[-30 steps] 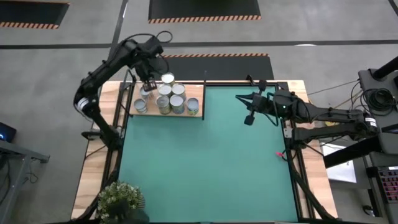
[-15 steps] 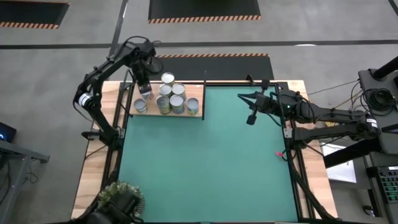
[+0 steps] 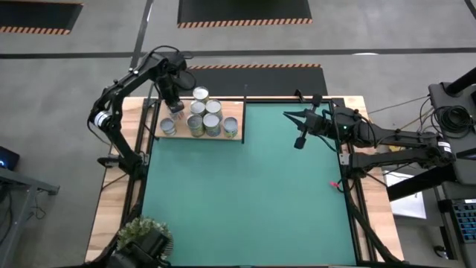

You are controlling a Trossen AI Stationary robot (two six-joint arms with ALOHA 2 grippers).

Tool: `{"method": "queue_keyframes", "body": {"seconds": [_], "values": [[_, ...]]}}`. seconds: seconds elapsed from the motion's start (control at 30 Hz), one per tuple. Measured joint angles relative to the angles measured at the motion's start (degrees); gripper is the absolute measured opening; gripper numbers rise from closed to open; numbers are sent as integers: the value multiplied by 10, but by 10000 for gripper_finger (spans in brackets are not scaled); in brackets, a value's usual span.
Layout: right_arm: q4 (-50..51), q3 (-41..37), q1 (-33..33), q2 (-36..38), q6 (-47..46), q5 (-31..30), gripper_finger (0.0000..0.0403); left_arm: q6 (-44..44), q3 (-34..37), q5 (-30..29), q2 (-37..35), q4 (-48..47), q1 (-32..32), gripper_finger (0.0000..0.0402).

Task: Pick and place cans onto a shelf
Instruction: Put the canned carrots on the shelf

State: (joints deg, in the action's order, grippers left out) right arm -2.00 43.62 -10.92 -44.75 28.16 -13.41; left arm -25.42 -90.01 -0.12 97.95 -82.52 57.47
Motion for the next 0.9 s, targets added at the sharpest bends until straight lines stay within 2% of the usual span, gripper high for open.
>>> {"method": "queue_keyframes", "body": {"seconds": [0.2,0.27,0.43,0.63,0.9], "values": [[2,0,0,0,5,-1,9,290,-11,93,0,26,-23,0],[5,0,0,0,10,-1,9,337,-10,91,0,25,-41,0],[16,0,0,0,17,-1,9,349,-8,-24,-4,6,-78,0],[19,0,0,0,19,-1,9,373,-4,-116,-22,15,-76,0],[26,0,0,0,19,-1,9,363,39,-124,-25,47,-59,0]]}}
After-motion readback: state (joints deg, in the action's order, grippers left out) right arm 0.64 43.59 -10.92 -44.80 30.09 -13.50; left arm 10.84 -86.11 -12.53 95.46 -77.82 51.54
